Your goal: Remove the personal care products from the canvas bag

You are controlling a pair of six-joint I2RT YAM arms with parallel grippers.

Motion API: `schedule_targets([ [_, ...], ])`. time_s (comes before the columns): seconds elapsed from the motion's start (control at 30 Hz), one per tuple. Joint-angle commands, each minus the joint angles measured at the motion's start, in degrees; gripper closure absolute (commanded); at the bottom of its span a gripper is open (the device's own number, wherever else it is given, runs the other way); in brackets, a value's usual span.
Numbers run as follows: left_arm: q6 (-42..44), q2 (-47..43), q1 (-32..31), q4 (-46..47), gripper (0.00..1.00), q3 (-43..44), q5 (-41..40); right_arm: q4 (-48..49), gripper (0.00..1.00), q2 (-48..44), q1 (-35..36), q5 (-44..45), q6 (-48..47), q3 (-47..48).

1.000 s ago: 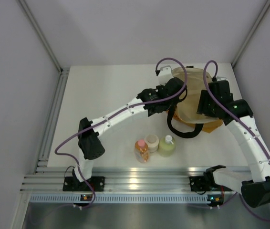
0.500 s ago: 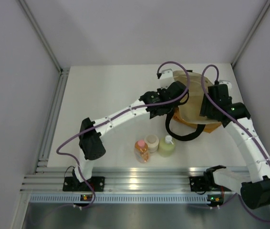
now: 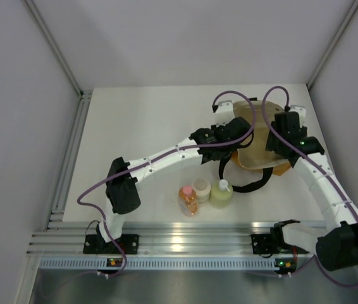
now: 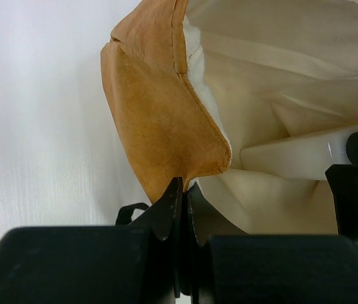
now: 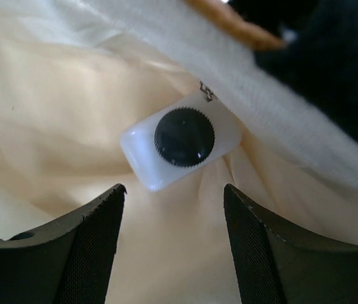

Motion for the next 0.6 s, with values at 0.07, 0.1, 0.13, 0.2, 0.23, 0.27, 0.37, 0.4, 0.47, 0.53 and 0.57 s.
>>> schedule_targets([
  [0.07, 0.8, 0.2, -0.4, 0.2, 1.0, -1.1, -2.3, 6.3, 0.37, 2.6, -2.7, 0.0, -1.9, 0.3],
  [0.1, 0.9, 0.2, -0.5, 0.2, 1.0, -1.0, -2.3, 6.8, 0.37, 2.9, -3.5, -0.4, -1.9, 0.3],
  [0.13, 0.9, 0.2, -0.5, 0.2, 1.0, -1.0, -2.4, 7.0, 0.37, 3.1, -3.8, -0.9, -2.2, 0.2],
  [0.2, 1.1, 0.1, -0.5, 0.2, 1.0, -1.0, -2.6, 7.5, 0.38, 3.2, -4.6, -1.8, -2.1, 0.1],
  [0.23, 1.2, 0.0, -0.6, 0.2, 1.0, -1.1, -2.7, 8.1, 0.38, 3.3, -4.9, -2.1, -2.3, -0.1],
  [0.27, 1.2, 0.0, -0.6, 0.1, 1.0, -1.1, -2.9, 8.5, 0.38, 3.2, -4.9, -2.7, -2.6, -0.3],
  [0.37, 1.6, 0.1, -0.6, 0.2, 1.0, -1.2, -2.9, 9.8, 0.36, 3.4, -5.0, -3.9, -4.8, -0.5],
  [0.4, 1.6, 0.1, -0.6, 0.1, 1.0, -1.1, -3.0, 9.5, 0.35, 3.6, -5.2, -4.0, -4.3, -0.2],
  [0.47, 1.7, -0.1, -0.7, 0.1, 1.0, -1.5, -3.0, 5.8, 0.33, 3.7, -5.6, -3.4, 0.7, 1.7],
  [0.53, 1.8, -0.2, -0.7, 0.2, 1.0, -1.8, -3.4, 4.9, 0.3, 1.6, -5.4, -4.0, 7.4, 1.3],
  [0.57, 1.8, -0.3, -0.7, 0.2, 1.0, -1.8, -3.5, 4.9, 0.21, 0.6, -5.5, -3.8, 10.0, 0.2],
])
